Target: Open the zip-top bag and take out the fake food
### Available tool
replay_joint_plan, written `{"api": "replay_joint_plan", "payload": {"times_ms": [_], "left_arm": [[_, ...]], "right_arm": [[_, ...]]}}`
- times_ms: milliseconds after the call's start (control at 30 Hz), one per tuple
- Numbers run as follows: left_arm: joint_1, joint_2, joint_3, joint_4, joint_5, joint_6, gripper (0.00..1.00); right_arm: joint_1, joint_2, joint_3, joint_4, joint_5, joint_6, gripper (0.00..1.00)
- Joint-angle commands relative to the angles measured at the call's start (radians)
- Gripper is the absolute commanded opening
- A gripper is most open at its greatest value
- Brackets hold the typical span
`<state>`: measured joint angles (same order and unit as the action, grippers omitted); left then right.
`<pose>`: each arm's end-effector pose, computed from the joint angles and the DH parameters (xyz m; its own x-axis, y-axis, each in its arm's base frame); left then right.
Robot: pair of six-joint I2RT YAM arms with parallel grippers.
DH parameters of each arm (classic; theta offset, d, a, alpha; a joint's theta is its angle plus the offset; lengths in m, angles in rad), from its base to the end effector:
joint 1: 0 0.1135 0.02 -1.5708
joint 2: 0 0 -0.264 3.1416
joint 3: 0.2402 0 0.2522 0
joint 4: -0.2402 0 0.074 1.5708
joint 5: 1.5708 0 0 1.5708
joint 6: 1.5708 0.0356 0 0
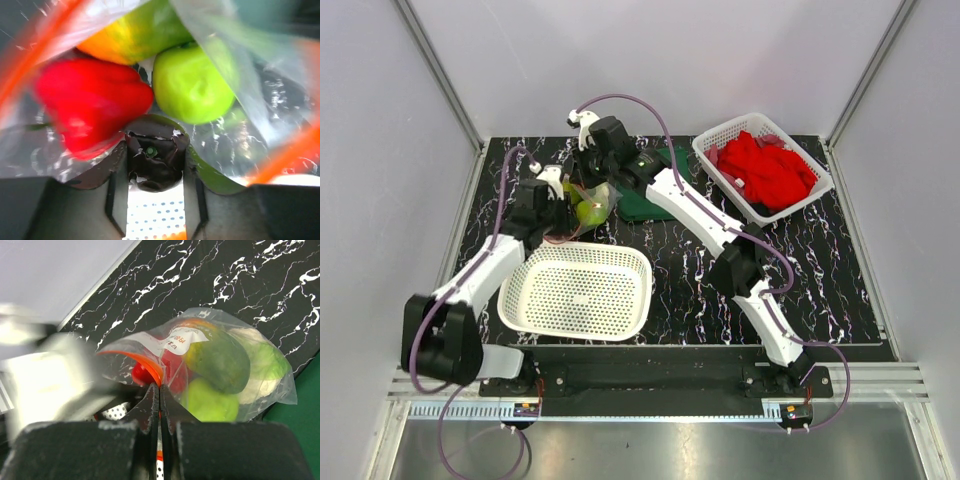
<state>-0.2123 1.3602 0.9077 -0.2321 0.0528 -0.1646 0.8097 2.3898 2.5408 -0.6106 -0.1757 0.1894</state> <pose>0.2892 -0.0643 0.2493 -0.6508 -0.0271 -0.7587 0.1457 0.9763 -0.1599 0.3705 0.3980 0.3416 -0.4550 -0.2089 -0.8656 -0.7487 0.6160 0.2449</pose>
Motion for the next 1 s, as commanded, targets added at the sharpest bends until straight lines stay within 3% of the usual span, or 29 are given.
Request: {"api": "replay_joint_plan", "payload": {"times_ms": [0,100,233,500,633,900,967], "left_arm": [[-0.004,-0.224,0.057,-0.012,-0.013,0.046,0.02],[-0.004,-0.303,0.059,-0.064,0.008,0.033,0.02],[-0.004,-0.464,0.004,-0.140,0.125,-0.096,0.04],[-0.006,-0.766,-0.259,-0.219,0.315,-0.417,0.15],[-0.006,-0.835,-0.303,-0.285,0.291,-0.446,0.20],[-0.004,-0.814,-0.316,-0.377,0.236,-0.443,0.68],[-0.004,-0.817,-0.297,-0.377,0.211,-0.432,0.74]], "right_arm": [[-0.009,-0.023,0.004,0.049,0.018,-0.019,0.00],[-0.010,-0.021,-0.004,0.051,0.022,-0.022,0.00],[-0.010,-0.026,-0.005,0.049,0.022,-0.021,0.00],[-0.009,-0.040,-0.028,0.049,0.007,-0.008,0.00],[-0.010,-0.041,-0.040,0.051,0.002,-0.001,0.00],[-0.010,-0.052,-0.082,0.058,-0.014,-0.004,0.00],[-0.010,-0.052,-0.079,0.058,-0.022,0.001,0.00]]}}
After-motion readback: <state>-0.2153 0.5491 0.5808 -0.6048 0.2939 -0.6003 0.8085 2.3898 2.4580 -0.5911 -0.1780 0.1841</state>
